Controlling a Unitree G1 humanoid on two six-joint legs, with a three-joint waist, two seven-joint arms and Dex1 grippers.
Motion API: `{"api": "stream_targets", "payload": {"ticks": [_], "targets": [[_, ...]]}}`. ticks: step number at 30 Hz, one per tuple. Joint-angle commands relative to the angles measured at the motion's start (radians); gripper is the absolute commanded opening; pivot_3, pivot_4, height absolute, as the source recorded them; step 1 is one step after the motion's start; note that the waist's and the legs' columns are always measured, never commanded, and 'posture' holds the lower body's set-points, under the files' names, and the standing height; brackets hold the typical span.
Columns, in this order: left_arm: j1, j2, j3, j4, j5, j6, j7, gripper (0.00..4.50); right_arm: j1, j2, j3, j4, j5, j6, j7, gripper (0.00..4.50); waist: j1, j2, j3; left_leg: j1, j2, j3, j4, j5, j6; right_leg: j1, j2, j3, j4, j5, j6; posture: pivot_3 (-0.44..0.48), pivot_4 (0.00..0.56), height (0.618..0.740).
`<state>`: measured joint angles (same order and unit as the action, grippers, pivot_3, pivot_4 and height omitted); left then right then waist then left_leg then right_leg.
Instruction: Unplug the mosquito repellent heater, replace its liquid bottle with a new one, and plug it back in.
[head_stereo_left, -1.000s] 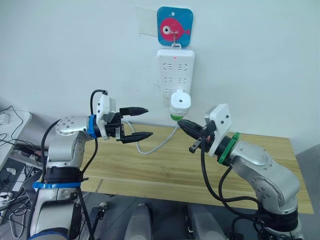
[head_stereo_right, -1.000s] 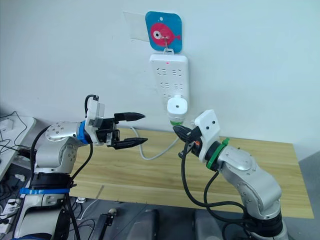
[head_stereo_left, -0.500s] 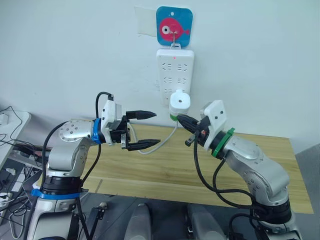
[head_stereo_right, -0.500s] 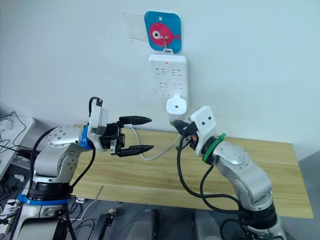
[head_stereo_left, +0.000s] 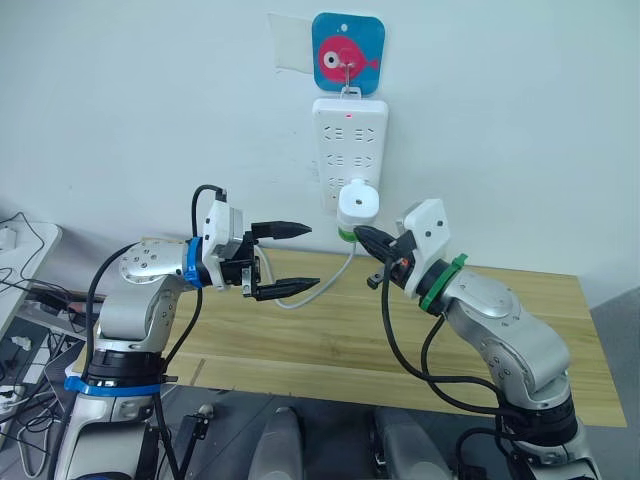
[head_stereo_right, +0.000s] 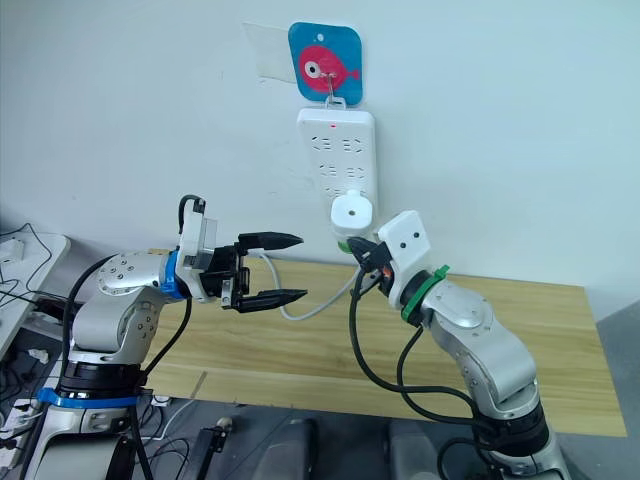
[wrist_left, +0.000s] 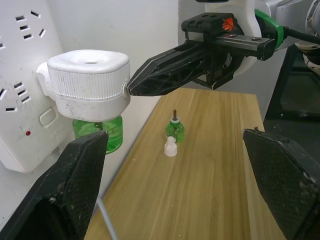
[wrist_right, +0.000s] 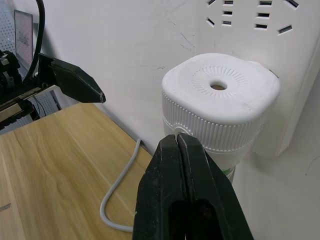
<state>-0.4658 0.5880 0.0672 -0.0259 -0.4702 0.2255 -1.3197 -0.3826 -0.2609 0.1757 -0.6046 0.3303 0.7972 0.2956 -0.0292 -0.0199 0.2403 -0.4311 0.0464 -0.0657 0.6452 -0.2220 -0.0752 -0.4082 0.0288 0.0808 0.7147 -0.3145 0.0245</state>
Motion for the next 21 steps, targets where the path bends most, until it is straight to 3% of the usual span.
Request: {"api": "stream_targets", "payload": {"ticks": [1, 12, 21], "targets": [[-0.009, 0.01, 0.0, -0.009, -0.016, -0.014, 0.001, 4.5, -0.02, 0.022, -0.024, -0.017, -0.019, -0.018, -0.039, 0.04, 0.0, 0.0, 0.0, 0.0, 0.0, 0.0, 0.0, 0.0, 0.0, 0.0, 0.0, 0.0, 0.0, 0.0, 0.0, 0.092, 0.212, 0.74], [-0.013, 0.009, -0.005, -0.005, -0.016, -0.011, -0.001, 4.5, -0.016, 0.06, -0.062, -0.015, -0.047, 0.027, -0.132, 0.04, 0.0, 0.0, 0.0, 0.0, 0.0, -0.002, 0.001, 0.0, 0.0, 0.001, 0.0, -0.002, 0.001, 0.0, 0.0, 0.091, 0.213, 0.74], [-0.019, 0.015, -0.009, 0.012, -0.015, -0.013, -0.007, 4.5, 0.007, 0.028, -0.047, -0.065, 0.019, 0.034, -0.055, 0.04, 0.0, 0.0, 0.0, 0.0, 0.0, -0.006, 0.0, 0.001, -0.001, 0.002, 0.0, -0.006, 0.0, 0.0, 0.0, 0.08, 0.212, 0.74]]}}
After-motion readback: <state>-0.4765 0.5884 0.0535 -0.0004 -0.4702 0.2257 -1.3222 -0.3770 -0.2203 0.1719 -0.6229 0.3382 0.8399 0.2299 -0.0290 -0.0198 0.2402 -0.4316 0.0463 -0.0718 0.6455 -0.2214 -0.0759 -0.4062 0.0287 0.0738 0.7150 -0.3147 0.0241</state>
